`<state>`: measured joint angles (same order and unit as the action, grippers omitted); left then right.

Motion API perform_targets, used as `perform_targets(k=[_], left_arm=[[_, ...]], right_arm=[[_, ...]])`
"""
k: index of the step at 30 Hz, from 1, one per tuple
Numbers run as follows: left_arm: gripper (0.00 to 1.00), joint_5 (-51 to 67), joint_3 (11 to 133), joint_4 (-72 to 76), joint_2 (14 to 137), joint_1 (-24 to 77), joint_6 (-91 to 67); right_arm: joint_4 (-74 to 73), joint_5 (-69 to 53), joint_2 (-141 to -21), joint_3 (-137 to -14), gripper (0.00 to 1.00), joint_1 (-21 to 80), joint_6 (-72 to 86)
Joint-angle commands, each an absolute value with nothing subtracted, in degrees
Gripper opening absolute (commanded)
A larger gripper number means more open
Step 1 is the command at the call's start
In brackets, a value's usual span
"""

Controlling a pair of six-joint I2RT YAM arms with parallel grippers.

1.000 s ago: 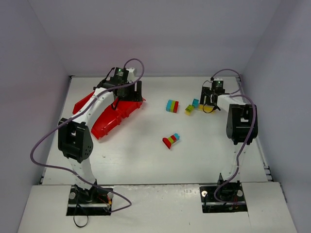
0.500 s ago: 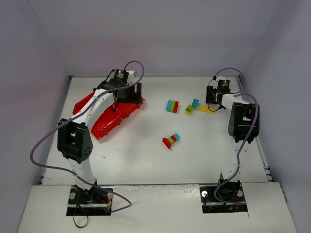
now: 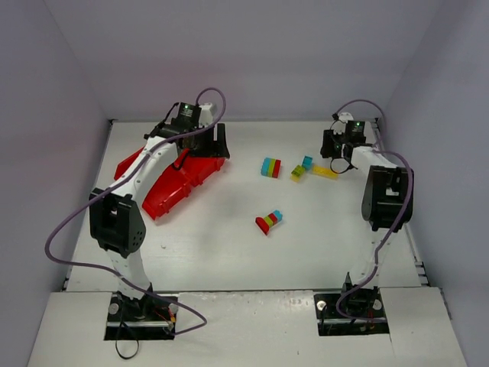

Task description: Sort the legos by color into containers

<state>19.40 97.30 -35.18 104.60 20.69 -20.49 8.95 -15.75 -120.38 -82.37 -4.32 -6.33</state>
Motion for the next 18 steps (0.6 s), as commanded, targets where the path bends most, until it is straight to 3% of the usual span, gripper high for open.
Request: perform_targets(k=[1,8,18], left_arm=[[0.66,24.16,104.66,-34.89,102.74,21.09,-22.32],[0.66,30.75,110.56,-35.33,104.76,21.09,-25.40],[0.66,39.72,114.00,-31.82,107.67,21.18,-32.60]], right_arm=[[13.96,-21.87,-107.33,-81.40,0.01,-2.82,-6.95],[15.47,-25.31,-95.03,-74.01,0.00,7.01,-7.47],[15.47,-27.33,-88.33,-70.22,0.00,21.97,-8.53]])
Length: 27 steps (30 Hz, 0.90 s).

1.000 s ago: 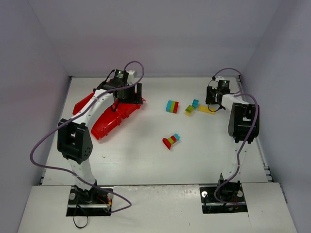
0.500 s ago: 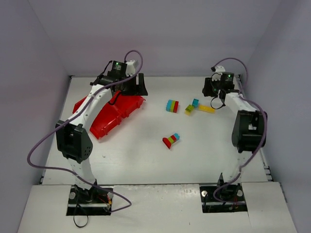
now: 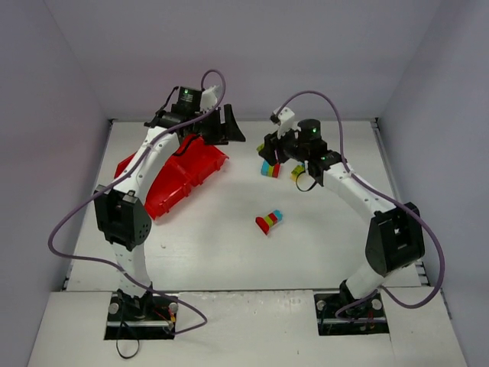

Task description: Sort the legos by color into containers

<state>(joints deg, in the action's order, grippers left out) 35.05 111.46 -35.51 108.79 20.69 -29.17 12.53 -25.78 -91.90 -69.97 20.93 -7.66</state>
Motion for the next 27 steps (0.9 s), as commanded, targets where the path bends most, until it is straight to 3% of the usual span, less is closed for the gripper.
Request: perform_targets(k=[1,18,27], left_arm=[[0.66,40.16,113.82,-31.56,107.75,21.18,-32.87],[0.65,46.85,107.76,-26.19,108.72,22.85,-37.44],[0.52,48.78,105.21,-27.60,108.46,23.03,-35.86]], right_arm=[[15.47,-27.77,-87.90,-70.22,0.00,23.02,-8.53],[15.73,-29.53,-87.63,-71.02,0.01,28.74,-8.26],[16.52,-29.88,-87.36,-70.40,0.01,28.83,-7.65]])
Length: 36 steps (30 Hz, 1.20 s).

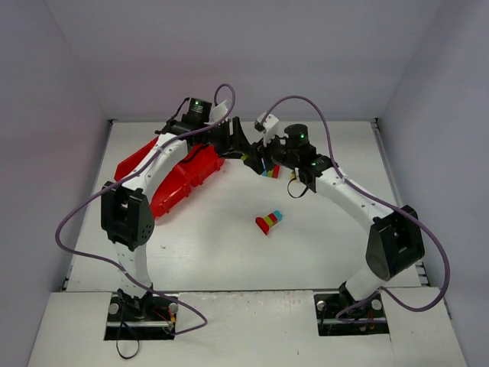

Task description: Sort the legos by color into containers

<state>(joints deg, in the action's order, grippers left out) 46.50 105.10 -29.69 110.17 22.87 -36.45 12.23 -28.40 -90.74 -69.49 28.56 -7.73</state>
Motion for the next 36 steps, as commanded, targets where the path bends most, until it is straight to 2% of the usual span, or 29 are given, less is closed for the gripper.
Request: perform_targets(k=[1,4,6,8,9,10,12,13,14,15,16,18,19,22,25,30,36], left_arm=[[0.49,49.65,104.94,-27.42,108.37,23.11,-35.86],[0.45,50.97,103.89,-26.98,108.28,23.03,-35.86],[0.38,51.15,103.10,-26.63,108.11,23.12,-35.77],[0.28,50.89,102.57,-25.76,107.67,23.12,-35.95],[0.17,50.80,102.39,-25.06,107.58,23.12,-36.03],[0.13,50.89,102.13,-24.61,107.49,23.12,-36.12],[0.02,50.37,102.04,-23.91,107.31,23.12,-36.30],[0.00,50.01,102.04,-24.08,107.14,23.03,-36.21],[0.00,49.40,102.04,-24.34,107.14,22.85,-36.12],[0.00,49.05,102.13,-24.61,107.14,22.59,-35.86],[0.00,48.69,102.13,-25.04,107.14,22.33,-35.34],[0.00,47.29,102.13,-26.71,106.96,21.80,-34.46],[0.00,46.50,102.04,-27.41,106.88,21.19,-33.15],[0.00,42.72,101.78,-30.58,105.65,19.52,-30.33],[0.00,37.91,101.25,-33.48,104.25,17.41,-27.35],[0.00,26.48,97.65,-37.96,100.64,14.16,-23.39],[0.00,1.87,86.50,-37.97,92.30,11.25,-22.06]], right_arm=[[16.70,-29.88,-87.28,-70.31,0.01,28.83,-7.56],[17.14,-30.06,-87.45,-70.14,0.01,28.83,-7.21],[17.31,-30.32,-87.45,-70.05,0.01,28.83,-7.12],[17.31,-30.32,-87.45,-69.87,0.01,28.83,-7.12],[17.31,-30.32,-87.54,-69.79,0.02,28.83,-7.12],[17.31,-30.32,-87.54,-69.79,0.02,28.92,-7.03],[17.31,-30.15,-87.71,-69.52,0.10,28.83,-6.94],[17.05,-29.62,-87.80,-69.43,0.19,28.83,-6.51],[16.79,-28.58,-88.24,-69.43,0.34,28.74,-6.33],[16.61,-27.87,-88.42,-69.35,0.39,28.74,-6.07],[16.26,-27.17,-88.50,-69.35,0.50,28.65,-5.80],[15.82,-25.85,-88.77,-69.26,0.61,28.30,-5.19],[15.47,-25.23,-88.86,-69.26,0.71,28.13,-4.40],[15.03,-24.79,-88.95,-69.34,0.84,27.42,-3.34],[14.77,-24.44,-88.94,-69.43,0.89,26.55,-2.64],[13.89,-21.02,-88.59,-68.82,0.90,24.53,0.00],[13.27,-13.46,-87.54,-65.66,0.90,20.66,6.85]])
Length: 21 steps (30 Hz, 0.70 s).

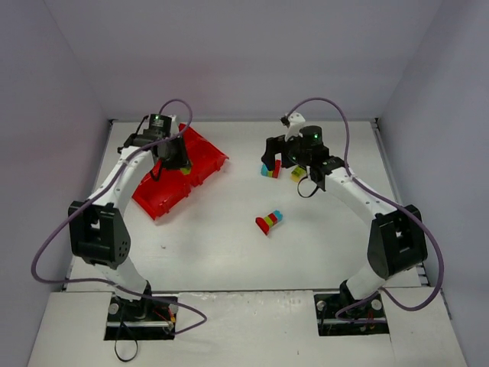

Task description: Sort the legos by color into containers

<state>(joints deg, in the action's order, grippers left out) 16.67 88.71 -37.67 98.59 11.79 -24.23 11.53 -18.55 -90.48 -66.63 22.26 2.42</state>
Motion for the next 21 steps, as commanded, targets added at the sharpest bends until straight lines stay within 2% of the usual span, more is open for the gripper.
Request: perform_targets(k=[1,6,14,17,19,21], left_arm=[[0.00,-0.16,85.01,-37.36,91.59,10.81,-22.50],[0.00,-5.97,76.31,-34.55,88.86,6.86,-24.17],[0.00,-9.40,72.34,-32.35,91.84,5.63,-23.47],[0.09,-10.89,71.72,-32.61,92.99,5.54,-23.91],[0.22,-11.25,71.11,-32.17,93.51,5.36,-23.99],[0.27,-11.16,70.31,-31.47,94.13,5.27,-23.99]], right_arm=[[13.18,-12.23,-87.10,-64.70,0.89,19.70,7.73],[12.13,-4.67,-86.13,-62.05,0.88,16.09,13.43],[11.60,1.57,-85.43,-60.47,0.88,14.06,14.06],[11.51,3.16,-85.17,-60.03,0.88,13.89,14.06],[11.51,4.74,-84.99,-59.42,0.88,13.45,14.24],[11.51,5.45,-85.43,-59.06,0.88,12.40,14.94]])
